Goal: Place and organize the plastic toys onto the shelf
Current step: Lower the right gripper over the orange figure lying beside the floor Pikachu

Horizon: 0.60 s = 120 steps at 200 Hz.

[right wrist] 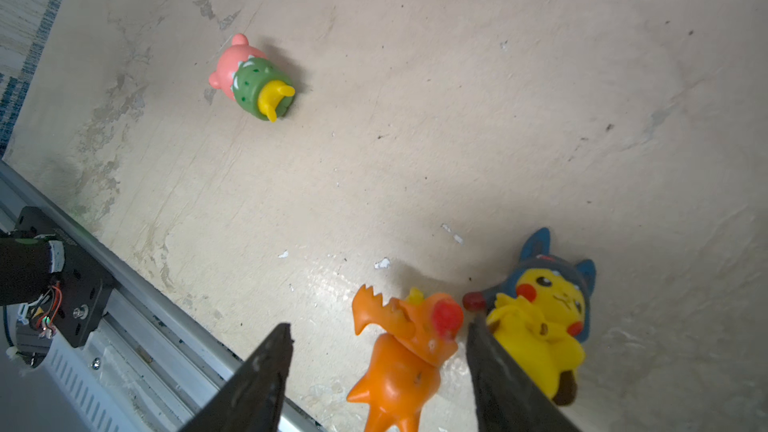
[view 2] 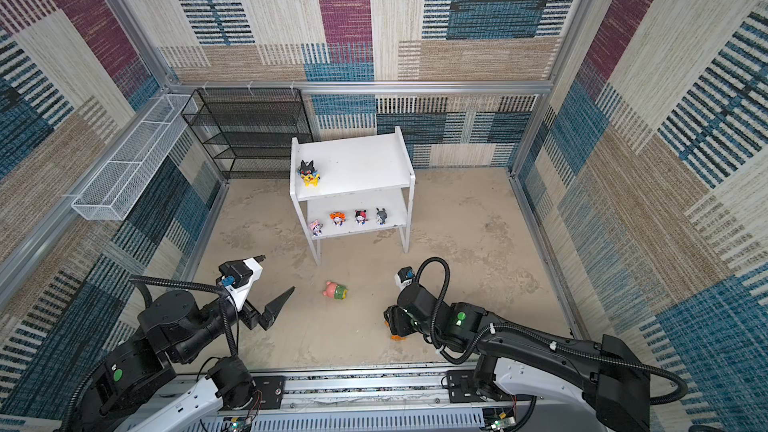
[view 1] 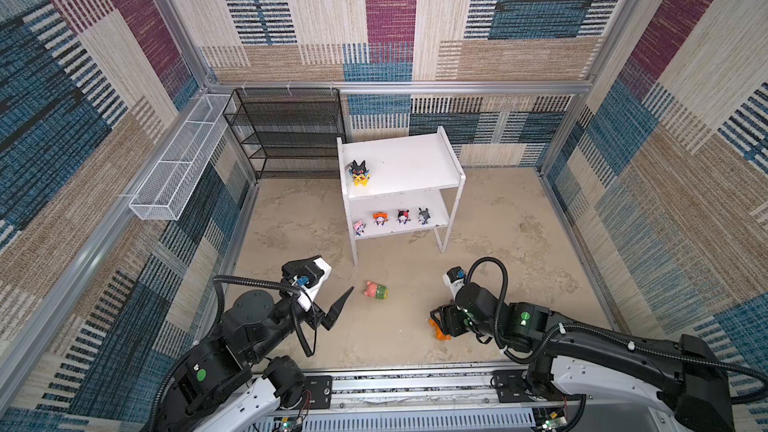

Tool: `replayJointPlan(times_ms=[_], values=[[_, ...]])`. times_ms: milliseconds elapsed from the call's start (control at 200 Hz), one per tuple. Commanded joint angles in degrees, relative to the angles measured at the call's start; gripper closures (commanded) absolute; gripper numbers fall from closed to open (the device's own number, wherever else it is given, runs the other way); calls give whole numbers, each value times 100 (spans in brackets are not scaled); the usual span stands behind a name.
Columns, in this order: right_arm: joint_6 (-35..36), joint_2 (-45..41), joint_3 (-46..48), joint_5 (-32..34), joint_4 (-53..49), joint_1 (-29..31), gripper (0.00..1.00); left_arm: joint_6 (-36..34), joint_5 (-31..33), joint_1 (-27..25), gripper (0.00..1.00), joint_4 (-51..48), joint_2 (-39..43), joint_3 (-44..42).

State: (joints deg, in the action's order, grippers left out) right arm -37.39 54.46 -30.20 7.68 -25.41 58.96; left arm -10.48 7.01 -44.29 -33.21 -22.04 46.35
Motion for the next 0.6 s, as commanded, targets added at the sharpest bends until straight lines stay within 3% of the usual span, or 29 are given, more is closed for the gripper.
replayJointPlan(times_ms=[0,165,366,596], values=[[162,-67,64,-173,165,-3,39,112,-479,13,1,75,-75,65],[187,-100,125,-195,155,-4,39,528,-1369,8,1,61,-725,151],[425,80,174,-3,400,-72,40,389,-1369,14,1,30,-918,219],[647,273,352,-68,822,-306,53,363,-1311,10,1,80,-915,181]])
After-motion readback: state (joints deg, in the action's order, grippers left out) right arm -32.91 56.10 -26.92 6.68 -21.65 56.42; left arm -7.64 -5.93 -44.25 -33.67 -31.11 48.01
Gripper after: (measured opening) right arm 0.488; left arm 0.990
